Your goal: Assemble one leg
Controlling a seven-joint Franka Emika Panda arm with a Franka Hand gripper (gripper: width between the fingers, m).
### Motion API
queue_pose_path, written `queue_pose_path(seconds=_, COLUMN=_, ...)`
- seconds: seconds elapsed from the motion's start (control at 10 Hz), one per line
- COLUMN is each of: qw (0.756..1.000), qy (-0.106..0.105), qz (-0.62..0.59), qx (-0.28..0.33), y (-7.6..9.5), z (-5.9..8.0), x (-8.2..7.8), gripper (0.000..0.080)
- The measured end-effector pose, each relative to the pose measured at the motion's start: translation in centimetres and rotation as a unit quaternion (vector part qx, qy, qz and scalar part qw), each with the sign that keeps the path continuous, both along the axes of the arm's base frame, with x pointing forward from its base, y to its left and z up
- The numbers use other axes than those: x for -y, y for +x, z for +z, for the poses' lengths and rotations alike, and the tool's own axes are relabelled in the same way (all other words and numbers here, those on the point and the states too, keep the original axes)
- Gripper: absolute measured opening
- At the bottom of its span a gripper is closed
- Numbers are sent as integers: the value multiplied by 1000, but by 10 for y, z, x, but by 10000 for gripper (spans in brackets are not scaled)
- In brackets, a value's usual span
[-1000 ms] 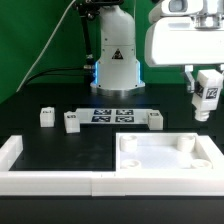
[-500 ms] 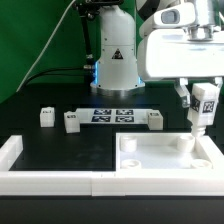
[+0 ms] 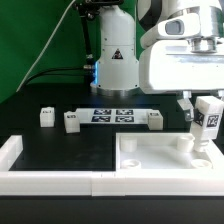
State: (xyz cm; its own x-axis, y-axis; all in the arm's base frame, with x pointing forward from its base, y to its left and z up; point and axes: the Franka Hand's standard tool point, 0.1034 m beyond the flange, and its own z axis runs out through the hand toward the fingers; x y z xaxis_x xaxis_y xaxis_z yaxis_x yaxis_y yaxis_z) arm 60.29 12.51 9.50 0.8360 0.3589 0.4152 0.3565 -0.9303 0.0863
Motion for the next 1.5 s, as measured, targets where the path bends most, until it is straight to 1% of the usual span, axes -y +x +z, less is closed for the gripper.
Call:
queue_pose_path(seconds=0.2, qw=1000, qy=3, qz=11, qx=13, y=0, z=-9, x=-6, gripper=288)
queue_pose_path(seconds=0.5, qw=1000, qy=3, qz=10, qx=13, y=-1, z=-10, x=-5, gripper=288)
queue_pose_path(seconds=0.6, qw=1000, qy=-1, qz=13, qx=11, y=-2, z=-14, x=-1, gripper=288)
queue_pose_path(seconds=0.8, qw=999, qy=-11, qz=25, qx=17, y=8, z=-14, x=11, gripper=288)
queue_pose_path(seconds=1.0, qw=999, qy=-14, qz=28, qx=18, y=9, z=-14, x=13, gripper=288)
queue_pose_path(seconds=1.1, qw=999, qy=-14, qz=28, qx=18, y=9, z=-14, x=14, gripper=288)
queue_pose_path(seconds=1.3, qw=999, qy=-10, qz=31, qx=23, y=9, z=-14, x=6, gripper=288)
queue_pose_path(seconds=1.5, qw=999, qy=-8, qz=32, qx=33, y=12, z=-15, x=5, gripper=288)
